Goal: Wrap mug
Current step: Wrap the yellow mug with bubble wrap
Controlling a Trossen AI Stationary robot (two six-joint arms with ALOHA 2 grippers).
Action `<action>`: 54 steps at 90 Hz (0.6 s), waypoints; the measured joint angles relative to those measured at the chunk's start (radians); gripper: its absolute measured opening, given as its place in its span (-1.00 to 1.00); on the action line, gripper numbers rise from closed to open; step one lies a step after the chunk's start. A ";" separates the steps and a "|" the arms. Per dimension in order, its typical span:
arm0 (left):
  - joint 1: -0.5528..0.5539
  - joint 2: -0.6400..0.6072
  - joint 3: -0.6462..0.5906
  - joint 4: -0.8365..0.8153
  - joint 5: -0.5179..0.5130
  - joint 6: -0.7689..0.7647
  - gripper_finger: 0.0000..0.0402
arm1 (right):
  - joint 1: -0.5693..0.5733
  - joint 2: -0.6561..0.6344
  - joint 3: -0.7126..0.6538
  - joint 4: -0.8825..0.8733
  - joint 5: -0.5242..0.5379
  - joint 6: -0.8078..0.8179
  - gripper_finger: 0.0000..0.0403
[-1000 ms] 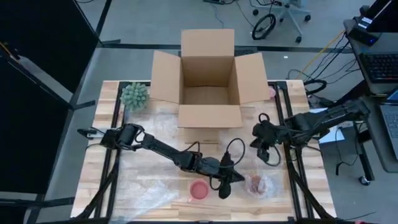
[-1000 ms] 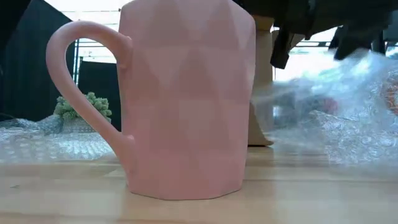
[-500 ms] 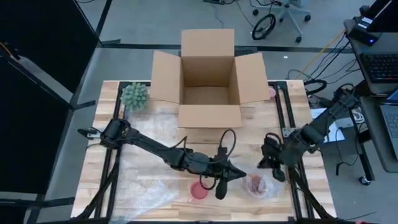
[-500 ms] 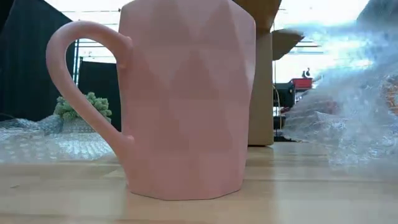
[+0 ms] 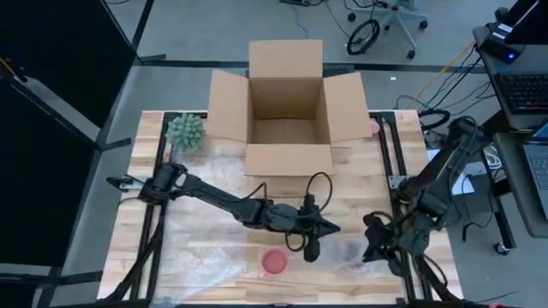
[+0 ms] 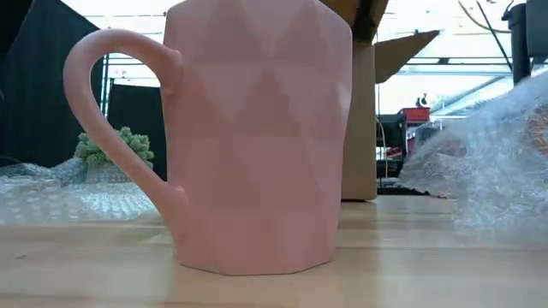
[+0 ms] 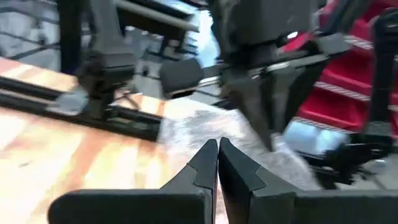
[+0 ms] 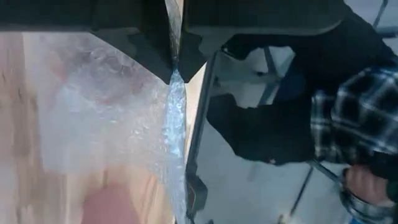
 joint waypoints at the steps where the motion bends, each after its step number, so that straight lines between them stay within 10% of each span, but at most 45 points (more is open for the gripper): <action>1: 0.000 0.005 0.000 0.011 0.006 -0.003 -1.00 | 0.000 0.004 0.000 0.000 0.000 0.004 -0.99; 28: -0.030 0.141 0.119 0.094 0.051 -0.017 -1.00 | 0.019 0.144 0.000 -0.001 0.001 0.046 -0.79; 54: -0.032 0.286 0.336 -0.211 0.051 -0.010 -1.00 | 0.032 0.185 0.000 -0.003 -0.085 0.112 -0.22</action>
